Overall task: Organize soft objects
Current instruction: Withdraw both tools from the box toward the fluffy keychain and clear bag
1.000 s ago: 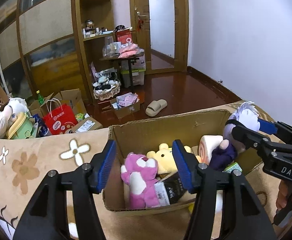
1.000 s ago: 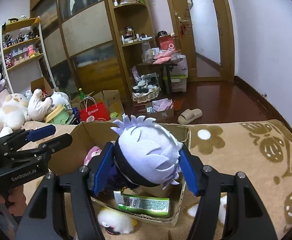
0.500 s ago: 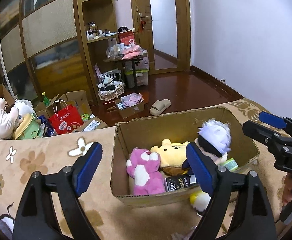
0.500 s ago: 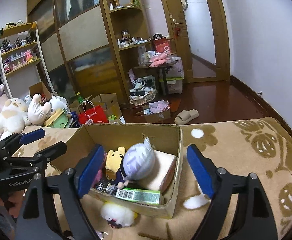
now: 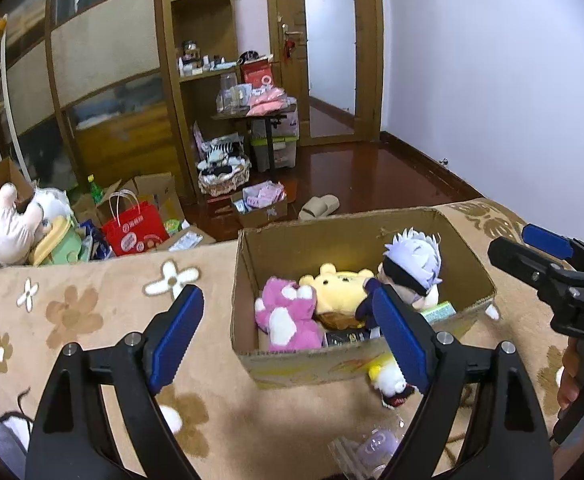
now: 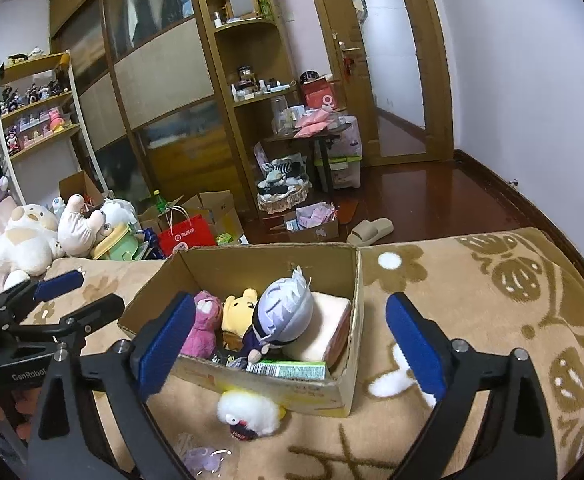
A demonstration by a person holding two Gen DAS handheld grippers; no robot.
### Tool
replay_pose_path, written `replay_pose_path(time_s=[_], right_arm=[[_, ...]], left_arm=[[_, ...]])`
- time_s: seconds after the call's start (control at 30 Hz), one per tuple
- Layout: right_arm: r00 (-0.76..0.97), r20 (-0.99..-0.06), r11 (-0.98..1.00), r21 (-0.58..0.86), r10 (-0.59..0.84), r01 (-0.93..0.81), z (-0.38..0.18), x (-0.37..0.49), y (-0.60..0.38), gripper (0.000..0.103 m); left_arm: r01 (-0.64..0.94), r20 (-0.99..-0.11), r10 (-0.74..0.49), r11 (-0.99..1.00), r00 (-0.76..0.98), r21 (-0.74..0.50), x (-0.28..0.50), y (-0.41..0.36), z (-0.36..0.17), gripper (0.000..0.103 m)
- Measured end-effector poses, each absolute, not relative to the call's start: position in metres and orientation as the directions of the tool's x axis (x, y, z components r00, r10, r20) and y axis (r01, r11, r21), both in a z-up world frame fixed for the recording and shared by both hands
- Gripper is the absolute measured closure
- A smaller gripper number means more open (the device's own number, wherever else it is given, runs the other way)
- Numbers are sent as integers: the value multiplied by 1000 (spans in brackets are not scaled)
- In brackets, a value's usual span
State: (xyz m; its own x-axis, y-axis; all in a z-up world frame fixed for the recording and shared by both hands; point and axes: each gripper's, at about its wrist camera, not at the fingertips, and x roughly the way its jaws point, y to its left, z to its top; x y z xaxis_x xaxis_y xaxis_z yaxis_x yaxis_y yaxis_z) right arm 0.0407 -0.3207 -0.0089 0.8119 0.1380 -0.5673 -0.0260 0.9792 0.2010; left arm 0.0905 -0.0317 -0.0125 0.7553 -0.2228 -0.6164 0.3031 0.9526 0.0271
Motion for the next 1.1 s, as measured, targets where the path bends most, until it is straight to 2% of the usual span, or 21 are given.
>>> replay_pose_path(time_s=[0.1, 0.73, 1.1], right_arm=[[807, -574, 978, 207, 141, -23, -7, 36, -320, 2], [773, -612, 974, 225, 165, -30, -5, 1, -315, 0], [729, -658, 966, 257, 189, -19, -24, 6, -316, 0]], left_arm=[[281, -628, -217, 960, 748, 4, 82, -24, -17, 9], [302, -726, -187, 953, 662, 30, 38, -31, -27, 7], [297, -789, -209, 954, 577, -36, 52, -34, -57, 7]])
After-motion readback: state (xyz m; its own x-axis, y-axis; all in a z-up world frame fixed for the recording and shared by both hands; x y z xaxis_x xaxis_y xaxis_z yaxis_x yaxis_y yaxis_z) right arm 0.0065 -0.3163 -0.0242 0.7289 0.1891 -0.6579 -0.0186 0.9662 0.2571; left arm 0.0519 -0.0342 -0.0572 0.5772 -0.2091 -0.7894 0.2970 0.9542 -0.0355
